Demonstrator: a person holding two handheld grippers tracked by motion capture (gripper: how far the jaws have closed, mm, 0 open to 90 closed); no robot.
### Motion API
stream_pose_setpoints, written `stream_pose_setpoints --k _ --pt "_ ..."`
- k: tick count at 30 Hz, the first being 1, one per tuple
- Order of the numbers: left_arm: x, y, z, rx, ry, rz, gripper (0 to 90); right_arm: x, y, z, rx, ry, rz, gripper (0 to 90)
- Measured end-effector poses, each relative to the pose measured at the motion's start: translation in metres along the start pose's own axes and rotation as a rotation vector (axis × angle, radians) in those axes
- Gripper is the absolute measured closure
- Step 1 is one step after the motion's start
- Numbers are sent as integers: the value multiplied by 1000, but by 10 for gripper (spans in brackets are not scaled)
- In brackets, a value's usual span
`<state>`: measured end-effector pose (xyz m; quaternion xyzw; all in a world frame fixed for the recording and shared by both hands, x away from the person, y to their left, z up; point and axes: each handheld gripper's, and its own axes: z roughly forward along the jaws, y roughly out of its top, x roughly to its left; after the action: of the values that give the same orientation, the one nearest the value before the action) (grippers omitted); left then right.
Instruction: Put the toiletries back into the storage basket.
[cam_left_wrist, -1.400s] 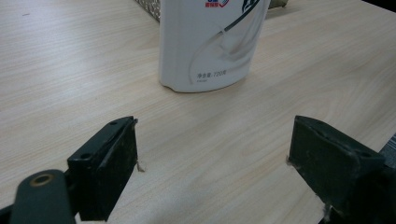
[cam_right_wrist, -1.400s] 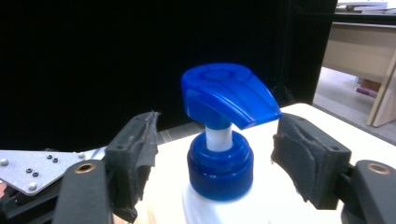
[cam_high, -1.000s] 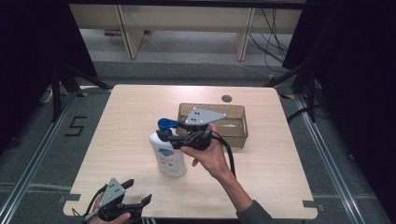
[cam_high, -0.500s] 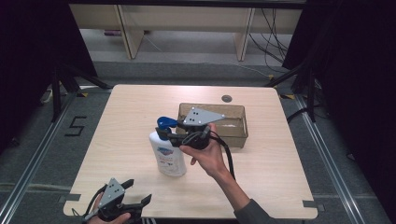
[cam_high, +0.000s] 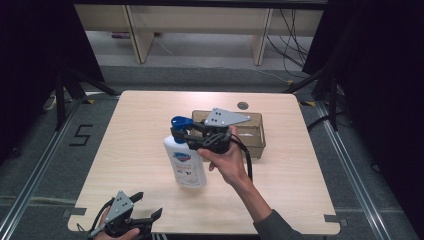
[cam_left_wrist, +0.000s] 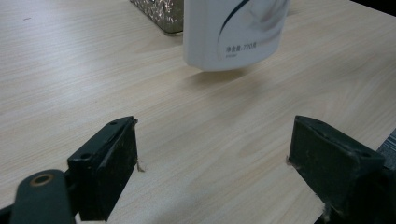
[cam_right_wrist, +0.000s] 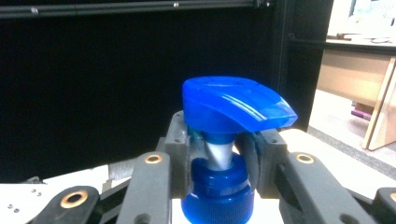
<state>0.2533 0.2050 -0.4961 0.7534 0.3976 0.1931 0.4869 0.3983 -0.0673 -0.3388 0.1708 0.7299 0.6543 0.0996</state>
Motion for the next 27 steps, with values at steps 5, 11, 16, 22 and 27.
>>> stream_pose_setpoints --k 5,11,16,22,27 --pt "0 0 0 -1 0 -1 149 -6 9 -6 -29 4 21 659" --pt "0 0 0 -3 -1 -9 149 -11 19 -13 -32 -16 7 659" --pt "0 0 0 -4 -2 -9 149 -17 29 -22 -29 -33 11 659" --pt "0 0 0 2 0 -5 149 -25 38 -33 -37 -58 6 659" --pt "1 0 0 6 6 15 149 -30 44 -44 -29 -79 12 659"
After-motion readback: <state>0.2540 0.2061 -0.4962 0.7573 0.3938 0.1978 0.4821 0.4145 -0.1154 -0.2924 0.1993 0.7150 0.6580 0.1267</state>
